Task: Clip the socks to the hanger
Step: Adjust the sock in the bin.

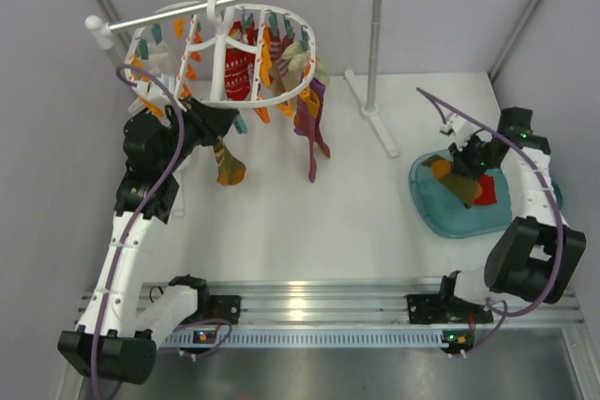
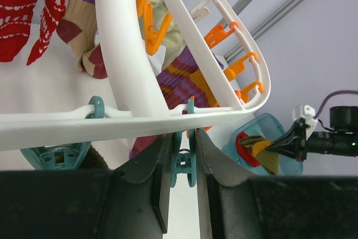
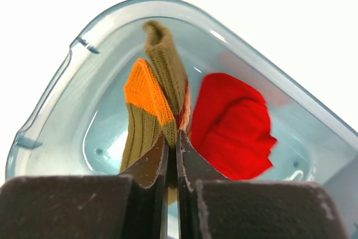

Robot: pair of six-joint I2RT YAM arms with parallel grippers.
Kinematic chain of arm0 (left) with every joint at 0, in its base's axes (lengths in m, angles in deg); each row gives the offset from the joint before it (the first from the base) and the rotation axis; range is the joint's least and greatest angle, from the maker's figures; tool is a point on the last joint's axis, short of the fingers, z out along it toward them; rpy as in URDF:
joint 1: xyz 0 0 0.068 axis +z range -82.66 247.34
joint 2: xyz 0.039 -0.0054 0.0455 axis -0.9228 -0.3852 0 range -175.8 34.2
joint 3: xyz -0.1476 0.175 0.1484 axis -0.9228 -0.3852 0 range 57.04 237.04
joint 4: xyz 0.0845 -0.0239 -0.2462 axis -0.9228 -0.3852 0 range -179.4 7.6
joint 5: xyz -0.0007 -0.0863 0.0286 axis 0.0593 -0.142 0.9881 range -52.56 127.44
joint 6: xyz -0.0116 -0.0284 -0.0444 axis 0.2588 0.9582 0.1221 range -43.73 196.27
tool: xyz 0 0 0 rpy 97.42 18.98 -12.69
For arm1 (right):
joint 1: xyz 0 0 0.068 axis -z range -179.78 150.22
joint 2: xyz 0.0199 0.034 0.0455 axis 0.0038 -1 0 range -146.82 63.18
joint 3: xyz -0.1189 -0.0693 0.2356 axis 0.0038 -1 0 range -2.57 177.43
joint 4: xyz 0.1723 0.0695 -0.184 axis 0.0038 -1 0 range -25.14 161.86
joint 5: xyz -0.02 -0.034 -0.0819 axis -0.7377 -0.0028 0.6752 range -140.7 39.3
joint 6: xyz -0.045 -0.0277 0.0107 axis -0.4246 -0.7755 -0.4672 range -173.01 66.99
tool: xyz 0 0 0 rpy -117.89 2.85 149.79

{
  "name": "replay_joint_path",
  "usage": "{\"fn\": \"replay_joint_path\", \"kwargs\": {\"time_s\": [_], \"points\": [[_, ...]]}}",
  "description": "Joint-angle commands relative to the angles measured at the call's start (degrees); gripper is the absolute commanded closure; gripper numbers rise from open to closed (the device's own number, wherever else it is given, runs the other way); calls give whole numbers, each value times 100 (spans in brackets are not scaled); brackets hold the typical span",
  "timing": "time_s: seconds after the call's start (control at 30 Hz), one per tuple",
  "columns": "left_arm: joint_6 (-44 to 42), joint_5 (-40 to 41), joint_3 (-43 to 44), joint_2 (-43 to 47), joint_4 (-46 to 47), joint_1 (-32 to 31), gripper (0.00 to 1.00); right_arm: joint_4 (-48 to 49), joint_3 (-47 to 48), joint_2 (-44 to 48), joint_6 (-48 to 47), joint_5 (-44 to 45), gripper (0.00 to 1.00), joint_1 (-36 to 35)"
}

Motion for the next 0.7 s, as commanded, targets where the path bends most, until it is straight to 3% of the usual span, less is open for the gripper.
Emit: {"fn": "replay_joint_path", "kwargs": {"time_s": [0.0,0.13,0.23,0.33,0.37,0.47,0.67], "points": [[-37,12,-6,69,48,39,99,-976,734,-293,-120,-933,100,654],[-2,3,-50,69,118,39,99,-2415,1760,-1427,-401,-1399,100,1209],[7,12,-50,69,109,39,99,-2482,2184,-2106,-52,-1839,100,1675],[-55,56,-32,78,39,39,99,-921,1741,-1704,950,-1507,100,1887],[-72,47,-32,95,30,30,99,145,1502,-1224,1335,-1340,100,1887],[-64,65,-67,95,30,39,99,1809,378,-204,1550,-664,100,1756],[-46,65,-85,51,74,57,99,2932,-1574,855,891,611,100,684]]}}
